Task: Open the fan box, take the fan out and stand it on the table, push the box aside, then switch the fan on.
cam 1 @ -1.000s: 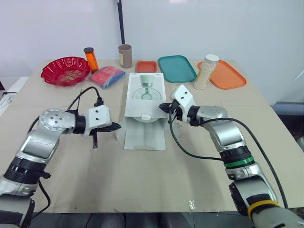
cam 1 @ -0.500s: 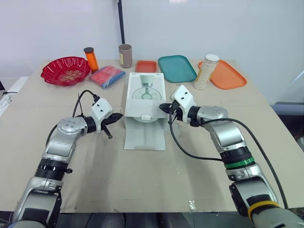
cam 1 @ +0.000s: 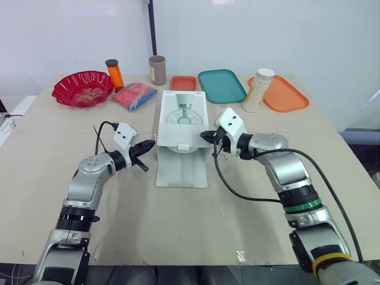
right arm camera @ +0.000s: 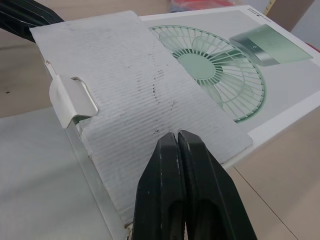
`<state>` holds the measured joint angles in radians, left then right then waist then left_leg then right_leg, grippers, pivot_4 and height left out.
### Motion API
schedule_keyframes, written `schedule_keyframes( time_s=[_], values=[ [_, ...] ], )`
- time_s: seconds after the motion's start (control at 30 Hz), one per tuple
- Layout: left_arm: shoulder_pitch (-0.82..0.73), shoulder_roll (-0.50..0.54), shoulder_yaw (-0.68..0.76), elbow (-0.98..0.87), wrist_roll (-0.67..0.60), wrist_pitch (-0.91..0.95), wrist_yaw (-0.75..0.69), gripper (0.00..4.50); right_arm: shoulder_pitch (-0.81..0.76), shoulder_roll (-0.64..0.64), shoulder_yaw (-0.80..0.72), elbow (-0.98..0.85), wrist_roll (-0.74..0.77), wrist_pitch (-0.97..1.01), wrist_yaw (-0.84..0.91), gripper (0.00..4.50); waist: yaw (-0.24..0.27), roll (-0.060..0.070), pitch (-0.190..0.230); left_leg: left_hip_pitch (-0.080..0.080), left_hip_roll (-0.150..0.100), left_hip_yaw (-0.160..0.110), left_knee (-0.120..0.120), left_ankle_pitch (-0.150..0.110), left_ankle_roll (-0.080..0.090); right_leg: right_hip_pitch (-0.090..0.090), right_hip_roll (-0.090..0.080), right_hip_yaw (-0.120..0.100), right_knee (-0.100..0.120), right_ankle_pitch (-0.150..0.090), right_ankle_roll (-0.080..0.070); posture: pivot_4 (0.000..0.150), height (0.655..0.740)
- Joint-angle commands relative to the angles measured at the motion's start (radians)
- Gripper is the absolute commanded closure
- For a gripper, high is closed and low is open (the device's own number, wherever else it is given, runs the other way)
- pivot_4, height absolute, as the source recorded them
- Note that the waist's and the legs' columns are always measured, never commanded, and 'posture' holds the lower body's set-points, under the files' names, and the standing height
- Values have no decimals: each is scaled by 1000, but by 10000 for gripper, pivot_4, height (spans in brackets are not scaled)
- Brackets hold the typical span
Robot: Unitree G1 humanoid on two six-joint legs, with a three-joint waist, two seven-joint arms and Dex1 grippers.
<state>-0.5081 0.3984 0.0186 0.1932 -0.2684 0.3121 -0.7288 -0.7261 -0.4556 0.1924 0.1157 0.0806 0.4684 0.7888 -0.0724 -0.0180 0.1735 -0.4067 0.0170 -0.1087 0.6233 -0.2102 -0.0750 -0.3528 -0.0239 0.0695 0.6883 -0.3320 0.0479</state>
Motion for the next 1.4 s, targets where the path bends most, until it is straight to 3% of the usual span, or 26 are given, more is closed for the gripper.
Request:
schedule_keyframes(
  time_s=[0.03,0.47,0.73,1.0,1.17,1.4],
  values=[
    [-18,-32,-4,-2,-8,-22,7,45000,28,-12,27,14,-9,29,27,44461,0,0,0,0,0,0,0,0,0,0,0,0,0,0,0,1500,7400],
    [9,-77,26,-61,-26,-12,77,45000,10,-38,12,67,-24,6,38,44461,4,-1,0,0,0,0,0,0,0,1,0,-1,0,0,0,1500,7400],
    [172,-64,45,-350,-142,107,71,45000,-12,-54,3,85,-33,13,24,44461,15,-1,-1,1,0,0,1,0,0,2,0,0,-1,0,0,1500,7400],
    [277,-9,87,-610,-230,221,118,45000,-113,40,32,185,-31,-14,18,44461,16,-1,0,2,1,0,0,0,-1,2,0,0,-1,0,-1,1500,7400],
    [282,17,126,-673,-340,310,119,45000,-177,101,69,250,-66,-45,11,44461,15,-1,-1,2,1,0,-1,0,-1,2,1,0,-2,1,-1,1500,7400],
    [391,-73,79,-751,-472,416,213,45000,-229,134,65,334,-77,-109,32,44461,15,-1,0,2,2,1,-2,0,-1,1,1,0,-3,1,-1,1500,7400]
  ],
)
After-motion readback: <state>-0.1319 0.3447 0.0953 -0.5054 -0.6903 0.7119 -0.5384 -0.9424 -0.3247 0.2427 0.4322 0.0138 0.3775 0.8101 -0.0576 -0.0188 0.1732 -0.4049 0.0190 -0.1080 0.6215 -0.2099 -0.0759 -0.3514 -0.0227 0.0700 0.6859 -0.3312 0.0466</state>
